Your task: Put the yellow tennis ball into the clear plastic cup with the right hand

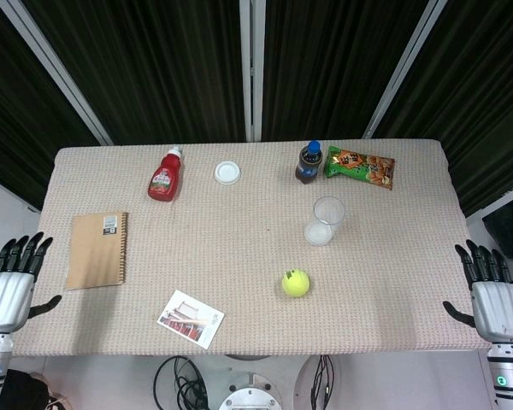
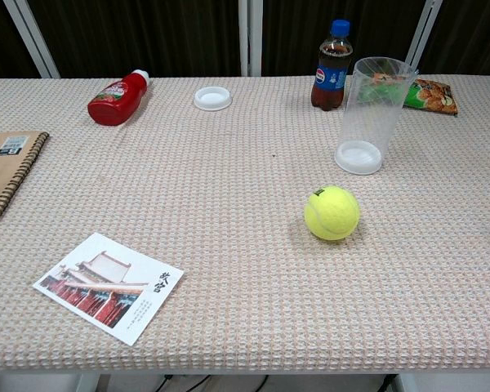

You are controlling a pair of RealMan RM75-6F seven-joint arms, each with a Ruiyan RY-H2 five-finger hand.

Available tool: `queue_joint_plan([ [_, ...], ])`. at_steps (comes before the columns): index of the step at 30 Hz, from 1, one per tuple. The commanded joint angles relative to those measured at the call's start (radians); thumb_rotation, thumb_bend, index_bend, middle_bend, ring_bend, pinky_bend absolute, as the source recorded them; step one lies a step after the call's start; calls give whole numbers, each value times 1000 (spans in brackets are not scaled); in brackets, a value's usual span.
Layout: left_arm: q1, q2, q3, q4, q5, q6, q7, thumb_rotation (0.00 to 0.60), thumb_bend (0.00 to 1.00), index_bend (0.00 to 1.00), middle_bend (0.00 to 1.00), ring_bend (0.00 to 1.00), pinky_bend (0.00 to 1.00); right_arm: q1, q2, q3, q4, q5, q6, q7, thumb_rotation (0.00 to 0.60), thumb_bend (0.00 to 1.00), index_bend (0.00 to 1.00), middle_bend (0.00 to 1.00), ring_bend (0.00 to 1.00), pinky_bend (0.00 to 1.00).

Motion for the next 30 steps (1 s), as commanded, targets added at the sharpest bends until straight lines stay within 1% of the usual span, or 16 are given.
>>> queue_joint_plan([
  [1, 4, 2, 0, 5, 0, 6, -13, 600, 90, 28, 0, 0, 0, 4, -6, -4, -1, -7, -4, -11, 600, 76, 0, 0, 0, 0],
  [9, 11, -6, 11, 23, 8, 9, -31, 600, 90, 28, 0, 0, 0, 25, -2, -26, -7, -79, -15, -13, 600, 75, 0, 0, 0, 0],
  [13, 6, -1, 7, 19, 6, 3, -34, 600, 90, 28, 0, 0, 0, 58, 8, -36, -46, -134, -46, -11, 600, 76, 0, 0, 0, 0],
  [17, 2, -2, 9, 13, 13, -2, -31, 600, 90, 28, 0, 0, 0, 106, 3, -45, -101, -177, -111, -84, 600, 76, 0, 0, 0, 0],
  [19, 2, -6, 13, 14, 16, -4, -27, 600, 90, 28, 0, 0, 0, 138, -14, -53, -138, -184, -171, -141, 600, 76, 0, 0, 0, 0],
  [22, -1, -5, 19, 12, 8, -23, -28, 600, 119, 28, 0, 0, 0, 177, -48, -50, -166, -161, -250, -211, 600, 76, 0, 0, 0, 0],
  [25, -4, -1, 21, 11, 6, -31, -31, 600, 135, 28, 0, 0, 0, 229, -107, -32, -170, -112, -339, -283, 600, 78, 0, 0, 0, 0],
  [30, -3, 5, 22, 11, 7, -31, -41, 600, 136, 29, 0, 0, 0, 301, -197, 6, -127, -47, -426, -295, 600, 89, 0, 0, 0, 0],
])
